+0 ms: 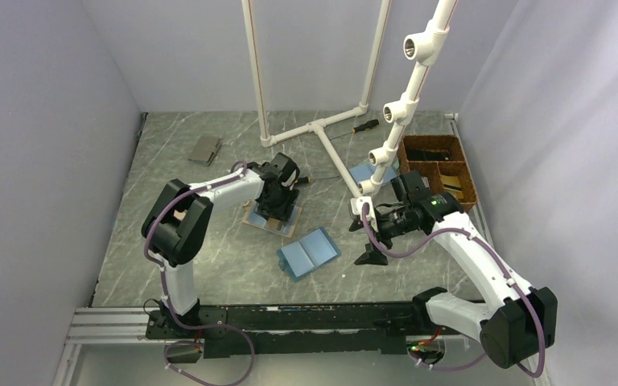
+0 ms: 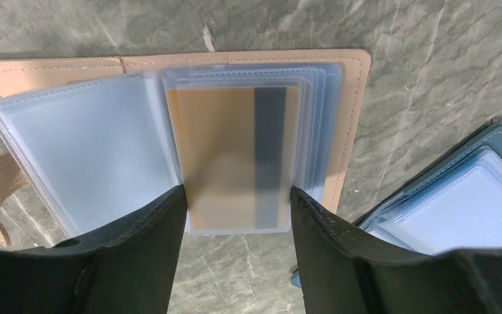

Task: Take the credit cards out of the card holder
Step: Pick up the card holder from the center of the board.

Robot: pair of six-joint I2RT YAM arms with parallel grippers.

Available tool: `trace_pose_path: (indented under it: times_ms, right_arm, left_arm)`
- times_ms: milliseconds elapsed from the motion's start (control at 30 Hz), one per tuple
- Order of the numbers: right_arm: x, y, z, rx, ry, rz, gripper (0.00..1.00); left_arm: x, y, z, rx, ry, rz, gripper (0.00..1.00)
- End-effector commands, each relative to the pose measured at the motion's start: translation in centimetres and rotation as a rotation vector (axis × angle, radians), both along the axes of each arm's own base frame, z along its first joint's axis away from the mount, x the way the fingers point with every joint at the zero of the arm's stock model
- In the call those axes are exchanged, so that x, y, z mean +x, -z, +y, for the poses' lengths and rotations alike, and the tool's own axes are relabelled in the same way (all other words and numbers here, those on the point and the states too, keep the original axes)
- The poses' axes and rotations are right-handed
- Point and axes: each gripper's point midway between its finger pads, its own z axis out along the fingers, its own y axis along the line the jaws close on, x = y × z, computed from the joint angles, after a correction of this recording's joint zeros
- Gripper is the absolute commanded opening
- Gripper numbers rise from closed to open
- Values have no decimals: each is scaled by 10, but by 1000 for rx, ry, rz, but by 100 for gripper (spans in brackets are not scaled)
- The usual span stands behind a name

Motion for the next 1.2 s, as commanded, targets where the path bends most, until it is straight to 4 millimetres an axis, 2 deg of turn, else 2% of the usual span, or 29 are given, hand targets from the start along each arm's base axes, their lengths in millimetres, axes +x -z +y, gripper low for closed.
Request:
trace_pose_path:
  times_ms: [0,133,267,467,667,800,833,933,1033,1100,1167]
  right_arm:
    - [2,-1,4,12,-10,-13,93]
    - [1,1,5,7,-14,-1,93]
    - [-2,7,10,-17,-29,22,92]
    - [-6,18,26,-64,-62,18,88]
    - [-7,25,46,-135,-74,15,79]
    - [8,26,65,-170,-15,16,66]
    - [12,25,71,-166,3,29,59]
    - [32,26,93,-160,85,87,28]
    - [57,29,112,-149,180,129,7]
    - [72,31,124,-138,257,168,0]
    - [84,35,135,-130,321,208,0]
  left_arm:
    - [1,-2,-2,-11,6,-25,61]
    - [-2,-7,-5,-55,-2,-32,56]
    - [-4,-16,-10,-170,-33,-30,53]
    - [-12,-24,-12,-392,-103,13,47]
    - [-20,-26,-7,-549,-159,41,47]
    - [-23,-28,-4,-624,-181,55,47]
    - [-24,-29,-3,-639,-184,59,47]
    - [-25,-30,-1,-671,-199,61,47]
    - [-27,-30,4,-688,-212,59,47]
    - [-28,-31,6,-699,-217,57,47]
    - [-29,-31,6,-713,-220,59,47]
